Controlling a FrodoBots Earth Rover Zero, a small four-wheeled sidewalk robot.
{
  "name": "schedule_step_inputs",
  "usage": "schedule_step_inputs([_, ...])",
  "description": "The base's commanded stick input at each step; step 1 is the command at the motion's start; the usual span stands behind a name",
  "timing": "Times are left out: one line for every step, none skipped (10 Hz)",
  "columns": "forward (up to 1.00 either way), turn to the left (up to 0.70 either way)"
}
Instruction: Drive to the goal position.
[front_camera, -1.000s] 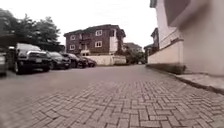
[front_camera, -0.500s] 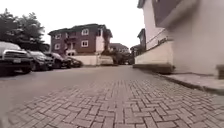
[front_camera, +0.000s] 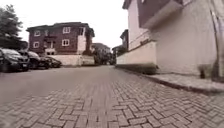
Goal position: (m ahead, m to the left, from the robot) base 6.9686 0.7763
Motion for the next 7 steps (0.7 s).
schedule_step_inputs([0.7, 0.0])
schedule_step_inputs([0.7, 0.0])
schedule_step_inputs([0.7, 0.0])
schedule_step_inputs([0.7, 0.0])
schedule_step_inputs([0.7, 0.0])
schedule_step_inputs([0.7, 0.0])
schedule_step_inputs([0.7, 0.0])
